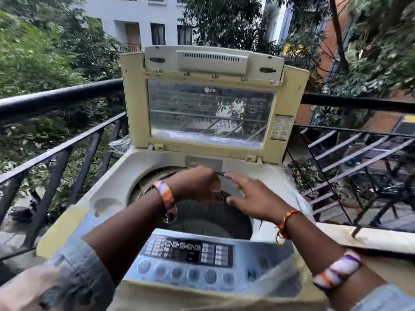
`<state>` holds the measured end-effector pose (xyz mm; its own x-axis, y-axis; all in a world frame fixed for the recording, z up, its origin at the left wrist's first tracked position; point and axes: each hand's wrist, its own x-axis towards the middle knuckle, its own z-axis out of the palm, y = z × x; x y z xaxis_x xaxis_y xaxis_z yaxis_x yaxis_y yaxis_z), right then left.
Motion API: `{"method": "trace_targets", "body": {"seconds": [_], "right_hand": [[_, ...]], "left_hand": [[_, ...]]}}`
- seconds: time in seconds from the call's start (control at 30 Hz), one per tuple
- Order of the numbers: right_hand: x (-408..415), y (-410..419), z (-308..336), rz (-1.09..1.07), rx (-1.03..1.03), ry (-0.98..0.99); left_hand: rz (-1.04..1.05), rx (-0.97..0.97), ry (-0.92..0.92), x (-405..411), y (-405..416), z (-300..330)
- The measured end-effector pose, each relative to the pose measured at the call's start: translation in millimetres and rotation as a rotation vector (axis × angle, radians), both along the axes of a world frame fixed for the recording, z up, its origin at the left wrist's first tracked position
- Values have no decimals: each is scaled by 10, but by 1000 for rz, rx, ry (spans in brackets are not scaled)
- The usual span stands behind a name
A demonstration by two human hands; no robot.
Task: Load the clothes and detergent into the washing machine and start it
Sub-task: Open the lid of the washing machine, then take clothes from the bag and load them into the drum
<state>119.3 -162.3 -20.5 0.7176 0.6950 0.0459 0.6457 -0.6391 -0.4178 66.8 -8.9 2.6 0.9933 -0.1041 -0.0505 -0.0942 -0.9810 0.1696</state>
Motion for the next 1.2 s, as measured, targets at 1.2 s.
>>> {"method": "trace_targets", "body": {"seconds": [1.2], "right_hand": [[-372,-2242,-652,-158,559,123]], "left_hand": [[91,-105,-300,-267,-2422,-635]]}}
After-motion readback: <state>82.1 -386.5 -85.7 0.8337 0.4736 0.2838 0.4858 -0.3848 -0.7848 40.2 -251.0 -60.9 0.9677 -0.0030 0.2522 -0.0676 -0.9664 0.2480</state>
